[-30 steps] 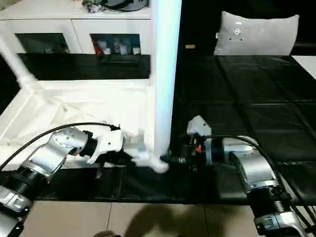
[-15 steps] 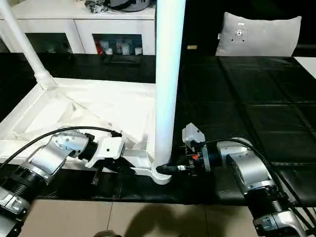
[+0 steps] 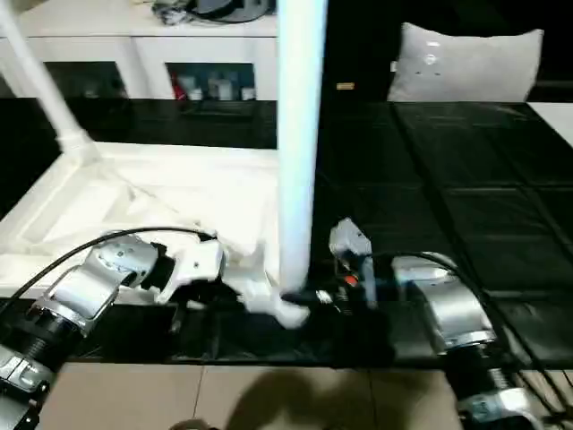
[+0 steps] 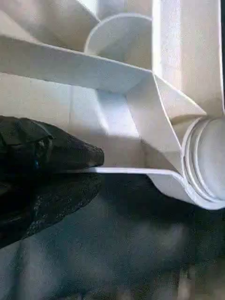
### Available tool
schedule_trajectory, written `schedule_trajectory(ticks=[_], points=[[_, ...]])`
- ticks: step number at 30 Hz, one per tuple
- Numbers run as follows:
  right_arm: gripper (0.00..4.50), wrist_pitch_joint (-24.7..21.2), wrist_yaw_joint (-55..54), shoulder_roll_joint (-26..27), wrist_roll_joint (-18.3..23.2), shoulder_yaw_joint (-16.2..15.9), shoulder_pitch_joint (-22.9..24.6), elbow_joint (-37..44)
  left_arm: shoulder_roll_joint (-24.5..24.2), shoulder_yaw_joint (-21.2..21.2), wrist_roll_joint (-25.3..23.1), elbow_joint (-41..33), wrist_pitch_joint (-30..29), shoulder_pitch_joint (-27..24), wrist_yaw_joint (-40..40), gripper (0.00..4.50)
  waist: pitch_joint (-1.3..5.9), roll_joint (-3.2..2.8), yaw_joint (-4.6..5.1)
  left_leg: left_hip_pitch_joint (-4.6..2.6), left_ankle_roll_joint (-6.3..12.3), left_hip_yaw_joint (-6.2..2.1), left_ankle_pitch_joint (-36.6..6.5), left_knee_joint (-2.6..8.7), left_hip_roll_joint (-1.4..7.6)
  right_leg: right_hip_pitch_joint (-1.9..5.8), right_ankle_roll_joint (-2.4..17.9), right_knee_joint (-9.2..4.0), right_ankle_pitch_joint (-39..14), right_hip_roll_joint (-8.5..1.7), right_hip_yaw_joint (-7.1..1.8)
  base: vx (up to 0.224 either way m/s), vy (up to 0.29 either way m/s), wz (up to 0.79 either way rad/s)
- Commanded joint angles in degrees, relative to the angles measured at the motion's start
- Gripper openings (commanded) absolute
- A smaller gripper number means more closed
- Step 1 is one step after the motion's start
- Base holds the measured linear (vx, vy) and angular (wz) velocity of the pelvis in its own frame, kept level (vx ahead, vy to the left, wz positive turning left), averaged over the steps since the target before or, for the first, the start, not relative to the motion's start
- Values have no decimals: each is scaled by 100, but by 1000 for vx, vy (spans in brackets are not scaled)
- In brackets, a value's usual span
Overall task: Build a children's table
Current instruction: Rotate leg to tighten
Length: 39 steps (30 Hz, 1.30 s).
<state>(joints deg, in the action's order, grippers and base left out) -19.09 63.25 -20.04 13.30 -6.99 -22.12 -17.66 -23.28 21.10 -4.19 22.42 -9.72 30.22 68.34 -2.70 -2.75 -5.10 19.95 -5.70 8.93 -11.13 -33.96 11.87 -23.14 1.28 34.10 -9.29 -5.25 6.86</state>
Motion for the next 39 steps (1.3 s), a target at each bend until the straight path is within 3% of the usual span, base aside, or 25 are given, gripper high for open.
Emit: schedule_trajectory(ticks=[1, 4, 5, 7, 12, 14, 17, 22, 23, 25, 29, 37, 39], points=[[199, -310, -967, 493, -109, -113, -260, -242, 637, 160, 213, -377, -358, 130, -394, 0, 337, 82, 27, 61, 134, 6, -1229, 418, 50, 349, 533, -541, -2781, -317, -231, 0, 0, 0], [198, -481, -1608, 853, -213, -44, -375, -403, 960, 121, 147, -407, -725, 198, -804, 0, 348, 73, 142, 65, 156, -3, -1218, 403, 31, 344, 536, -557, -2676, -306, -229, 0, 0, 0], [198, -507, -2354, 1196, -348, 72, -546, -703, 1295, 75, 79, -310, -949, 284, -1246, 0, 359, 71, 202, 74, 212, 14, -1124, 390, 27, 340, 599, -547, -2467, -295, -247, 0, 0, 0], [198, -527, -2842, 1418, -427, 172, -674, -937, 1522, 47, 28, -215, -1062, 351, -1540, 0, 364, 63, 239, 73, 243, 21, -1065, 375, 12, 339, 676, -543, -2390, -294, -237, 0, 0, 0], [198, 62, -3113, 1720, -665, 121, -723, -1229, 1738, 4, -181, -73, -1126, 435, -1925, 0, 377, 50, 205, 82, 363, 21, -990, 380, 30, 342, 672, -542, -2231, -296, -237, 0, 0, 0], [252, 57, -3131, 1741, -655, 145, -718, -1220, 1724, -6, -193, -87, -1146, 430, -1921, 0, 367, 44, 210, 74, 371, 14, -1074, 395, 40, 344, 708, -536, -2161, -288, -237, 0, 0, 0], [275, 112, -3008, 1694, -619, 181, -647, -1129, 1537, -21, -261, -132, -1122, 395, -1894, 0, 359, 42, 209, 61, 367, 14, -1212, 402, 40, 342, 712, -547, -2259, -297, -245, 0, 0, 0], [321, 564, -2473, 1284, -638, 154, -449, -999, 1175, 31, -333, -108, -731, 285, -1682, 0, 372, 32, 166, 74, 411, 10, -1129, 403, 57, 352, 773, -519, -1996, -304, -260, 0, 0, 0], [321, 786, -2201, 1058, -667, 132, -376, -958, 1033, 75, -394, -78, -548, 243, -1577, 0, 374, 2, 145, 69, 419, 12, -1169, 400, 63, 348, 792, -524, -1953, -305, -263, 0, 0, 0], [349, 880, -1801, 778, -593, 149, -292, -815, 899, 84, -412, -31, -363, 211, -1457, 0, 373, 19, 122, 72, 435, 17, -1174, 402, 61, 362, 839, -504, -1869, -299, -266, 0, 0, 0], [377, 830, -1224, 387, -461, 150, -196, -560, 739, 81, -395, 39, -165, 186, -1277, 0, 367, -6, 31, 59, 459, 22, -1174, 401, 81, 357, 876, -493, -1863, -302, -273, 0, 0, 0], [377, 1013, -147, -268, -358, -21, -51, -203, 407, 119, -99, -31, 387, 54, -513, 0, 373, 10, -58, 64, 493, 26, -1149, 397, 93, 363, 904, -487, -1806, -305, -277, 0, 0, 0], [362, 1082, 921, -683, -153, -237, -49, -147, 195, 215, 137, 30, 886, 37, 127, 0, 372, 12, -84, 63, 550, 31, -1219, 389, 97, 370, 899, -485, -1878, -299, -275, 0, 0, 0]])
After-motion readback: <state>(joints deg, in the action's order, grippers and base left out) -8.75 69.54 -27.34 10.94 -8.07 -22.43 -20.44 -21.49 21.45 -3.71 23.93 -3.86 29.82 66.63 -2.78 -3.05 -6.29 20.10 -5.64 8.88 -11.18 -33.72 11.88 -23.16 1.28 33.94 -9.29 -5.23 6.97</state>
